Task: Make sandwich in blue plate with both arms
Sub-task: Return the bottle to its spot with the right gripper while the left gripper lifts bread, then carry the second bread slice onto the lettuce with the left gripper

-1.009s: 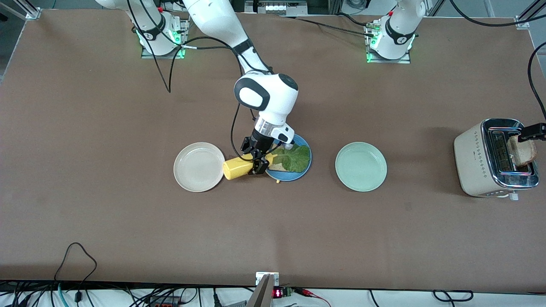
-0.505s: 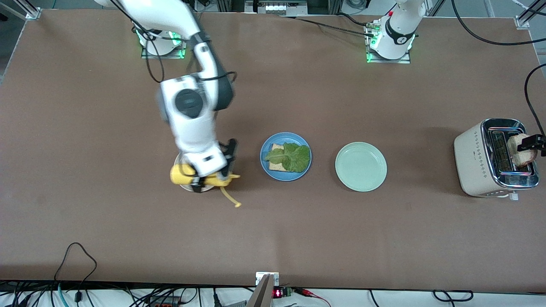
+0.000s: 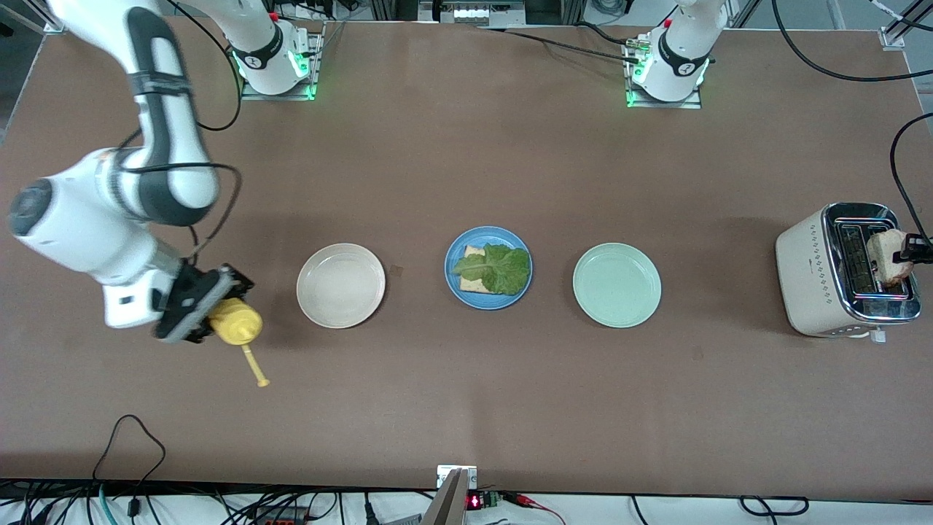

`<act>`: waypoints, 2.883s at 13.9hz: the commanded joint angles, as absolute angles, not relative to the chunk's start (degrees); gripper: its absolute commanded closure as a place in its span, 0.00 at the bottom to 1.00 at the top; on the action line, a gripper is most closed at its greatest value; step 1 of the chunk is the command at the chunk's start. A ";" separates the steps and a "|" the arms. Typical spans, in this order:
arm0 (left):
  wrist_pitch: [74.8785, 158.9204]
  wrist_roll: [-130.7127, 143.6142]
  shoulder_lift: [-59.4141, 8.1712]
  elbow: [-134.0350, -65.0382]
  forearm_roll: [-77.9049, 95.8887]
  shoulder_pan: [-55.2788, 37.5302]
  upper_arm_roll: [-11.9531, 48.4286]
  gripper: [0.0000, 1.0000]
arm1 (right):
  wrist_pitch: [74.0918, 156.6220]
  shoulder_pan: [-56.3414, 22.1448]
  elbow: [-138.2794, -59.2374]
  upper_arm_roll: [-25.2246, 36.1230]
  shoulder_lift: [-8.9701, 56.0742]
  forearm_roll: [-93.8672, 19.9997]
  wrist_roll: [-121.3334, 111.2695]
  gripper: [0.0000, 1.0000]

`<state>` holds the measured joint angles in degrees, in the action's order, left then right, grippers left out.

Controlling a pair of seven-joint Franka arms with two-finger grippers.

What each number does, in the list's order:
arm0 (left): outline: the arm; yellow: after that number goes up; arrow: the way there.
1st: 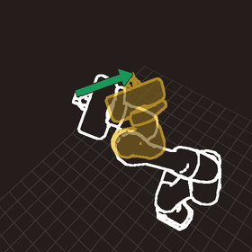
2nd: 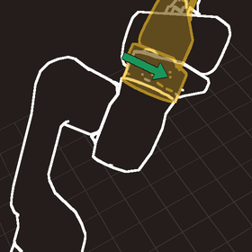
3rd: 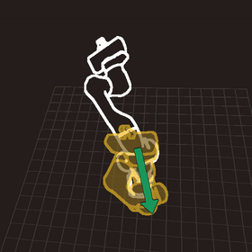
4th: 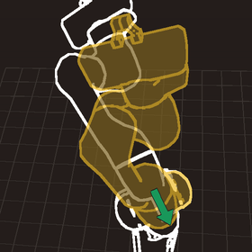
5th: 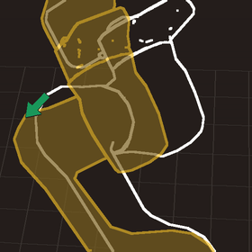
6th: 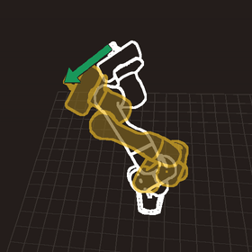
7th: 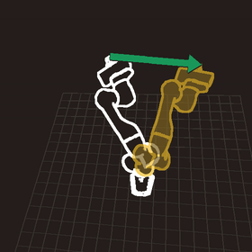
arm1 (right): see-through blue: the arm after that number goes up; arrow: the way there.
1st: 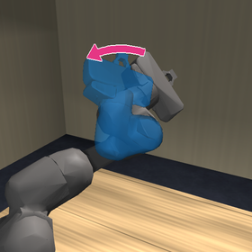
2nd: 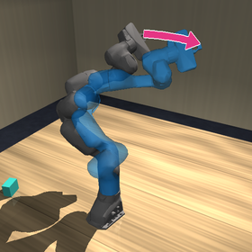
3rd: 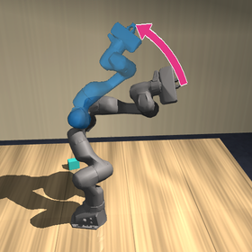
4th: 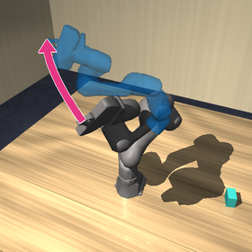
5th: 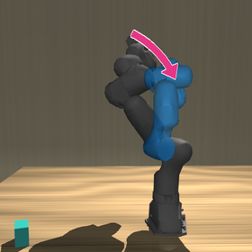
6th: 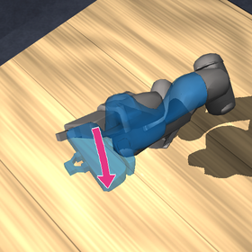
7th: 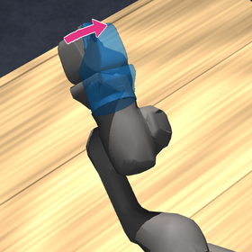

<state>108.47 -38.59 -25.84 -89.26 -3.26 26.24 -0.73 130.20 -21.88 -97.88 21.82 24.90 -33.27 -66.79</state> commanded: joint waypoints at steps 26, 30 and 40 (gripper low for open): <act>75.05 -19.87 -19.33 -80.95 6.75 21.98 31.73 0.99 | 97.91 27.77 -106.80 0.09 37.00 -61.87 -142.38 1.00; 77.86 -17.49 -23.01 -81.04 13.52 21.27 31.73 0.99 | 98.00 29.62 -106.35 0.09 37.97 -61.87 -142.29 1.00; 96.92 -24.14 -31.63 -92.09 36.37 19.25 31.82 0.99 | 97.73 32.86 -106.35 0.09 37.98 -60.48 -141.51 0.00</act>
<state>93.58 -20.00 -31.86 -88.82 32.90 19.74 31.55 97.84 30.29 -106.88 1.06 39.14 -61.63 -142.36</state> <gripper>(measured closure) 0.868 0.273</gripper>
